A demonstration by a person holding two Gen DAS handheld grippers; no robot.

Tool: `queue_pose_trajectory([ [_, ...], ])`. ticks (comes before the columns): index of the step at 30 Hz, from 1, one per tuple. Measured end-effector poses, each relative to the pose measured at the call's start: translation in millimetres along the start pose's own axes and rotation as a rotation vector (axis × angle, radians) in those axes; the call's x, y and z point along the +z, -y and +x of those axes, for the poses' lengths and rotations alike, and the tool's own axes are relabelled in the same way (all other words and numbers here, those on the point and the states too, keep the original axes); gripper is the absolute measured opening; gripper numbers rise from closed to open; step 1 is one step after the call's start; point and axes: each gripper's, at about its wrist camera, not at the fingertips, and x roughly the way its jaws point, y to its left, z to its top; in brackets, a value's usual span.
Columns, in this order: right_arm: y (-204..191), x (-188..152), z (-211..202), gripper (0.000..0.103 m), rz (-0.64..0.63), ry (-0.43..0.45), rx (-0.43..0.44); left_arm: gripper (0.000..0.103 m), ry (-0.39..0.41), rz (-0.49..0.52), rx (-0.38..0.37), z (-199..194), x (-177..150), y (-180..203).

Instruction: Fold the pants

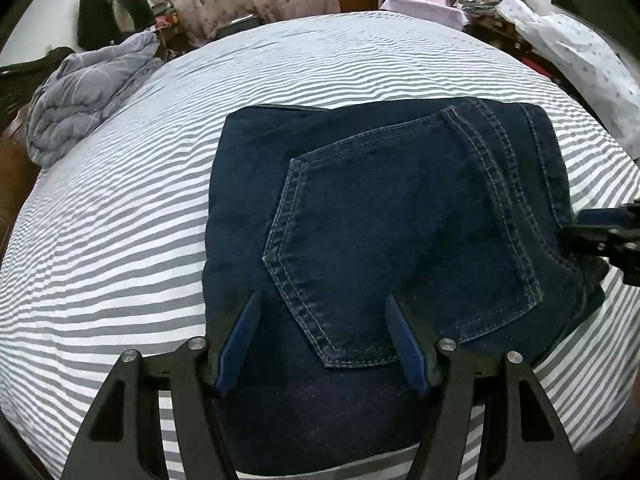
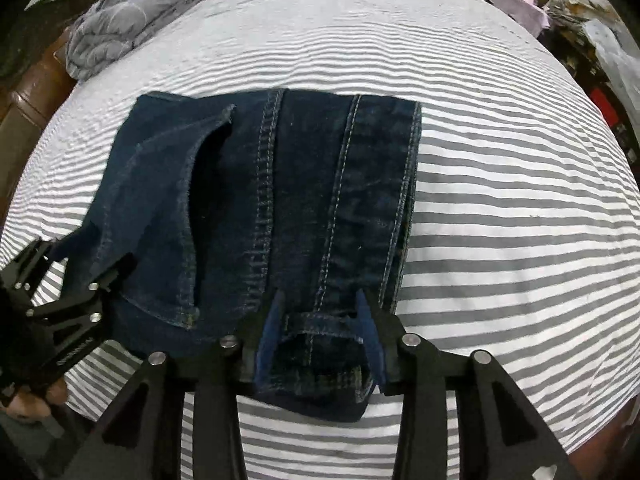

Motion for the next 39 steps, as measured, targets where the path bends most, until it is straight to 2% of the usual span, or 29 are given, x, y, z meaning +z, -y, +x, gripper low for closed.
queue_pose_trajectory([
  [6, -9.5, -17.3, 0.6, 0.041, -0.046, 0.0, -0.049, 0.065, -0.001, -0.004, 0.02, 0.7, -1.3, 3.5],
  [9, -7.5, -16.8, 10.8, 0.05, -0.056, -0.023, -0.069, 0.065, -0.004, -0.004, 0.026, -0.4, -0.4, 4.5],
  [11, 5.5, -12.2, 14.1, 0.051, 0.024, -0.042, 0.001, 0.065, -0.015, -0.015, -0.003, -3.8, 2.4, 0.0],
  [15, 31.0, -10.4, -2.2, 0.051, 0.106, -0.01, 0.123, 0.066, 0.015, -0.097, -0.137, -24.2, 10.6, -30.0],
  [18, 53.9, -9.3, -12.4, 0.064, 0.172, 0.012, 0.228, 0.07, 0.046, -0.159, -0.188, -35.4, 17.5, -62.0],
  [22, 88.5, -7.9, -13.4, 0.072, 0.279, 0.025, 0.341, 0.073, -0.011, -0.312, -0.31, -21.4, 22.5, -112.4],
  [25, 107.6, -11.0, -2.1, 0.073, 0.33, 0.007, 0.444, 0.073, -0.061, -0.377, -0.367, -1.6, 21.6, -135.1],
  [31, 145.3, -7.0, 26.9, 0.074, 0.397, -0.024, 0.571, 0.073, -0.11, -0.471, -0.481, 30.0, 13.6, -149.9],
  [39, 150.8, -2.8, 57.4, 0.074, 0.349, -0.041, 0.674, 0.075, -0.139, -0.486, -0.521, 56.7, 6.8, -142.3],
])
